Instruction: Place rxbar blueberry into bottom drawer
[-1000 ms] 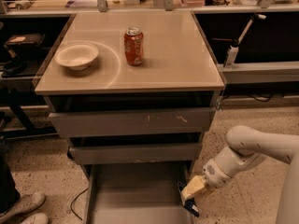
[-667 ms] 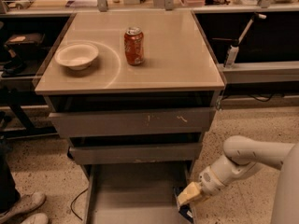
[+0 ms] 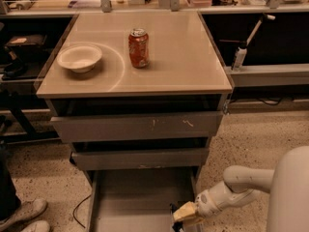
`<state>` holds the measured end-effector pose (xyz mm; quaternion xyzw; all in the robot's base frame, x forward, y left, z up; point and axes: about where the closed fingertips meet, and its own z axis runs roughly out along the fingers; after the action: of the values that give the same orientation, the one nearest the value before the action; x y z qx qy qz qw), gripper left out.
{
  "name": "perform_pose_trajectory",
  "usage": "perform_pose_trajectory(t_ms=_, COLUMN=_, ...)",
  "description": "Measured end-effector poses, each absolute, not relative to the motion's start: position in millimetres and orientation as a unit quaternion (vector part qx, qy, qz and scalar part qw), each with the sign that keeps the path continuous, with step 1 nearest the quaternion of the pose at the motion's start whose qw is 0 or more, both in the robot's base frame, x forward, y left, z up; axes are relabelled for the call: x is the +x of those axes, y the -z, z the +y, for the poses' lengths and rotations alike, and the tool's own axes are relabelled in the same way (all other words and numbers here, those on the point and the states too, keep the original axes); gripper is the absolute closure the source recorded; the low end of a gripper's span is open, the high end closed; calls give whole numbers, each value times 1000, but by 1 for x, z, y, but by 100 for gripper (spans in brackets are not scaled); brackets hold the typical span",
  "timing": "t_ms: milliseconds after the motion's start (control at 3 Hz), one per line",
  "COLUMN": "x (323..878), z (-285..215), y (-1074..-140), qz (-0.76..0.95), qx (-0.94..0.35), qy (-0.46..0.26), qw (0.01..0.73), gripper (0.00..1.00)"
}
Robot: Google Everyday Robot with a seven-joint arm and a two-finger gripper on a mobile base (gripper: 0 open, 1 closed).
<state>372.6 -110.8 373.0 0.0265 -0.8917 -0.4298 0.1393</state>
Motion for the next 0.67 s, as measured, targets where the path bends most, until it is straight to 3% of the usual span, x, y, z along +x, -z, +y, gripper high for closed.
perform_pose_trajectory(t_ms=667, x=367, z=-95, y=-340, qz=-884, qx=17, qy=444, qw=146, gripper=100)
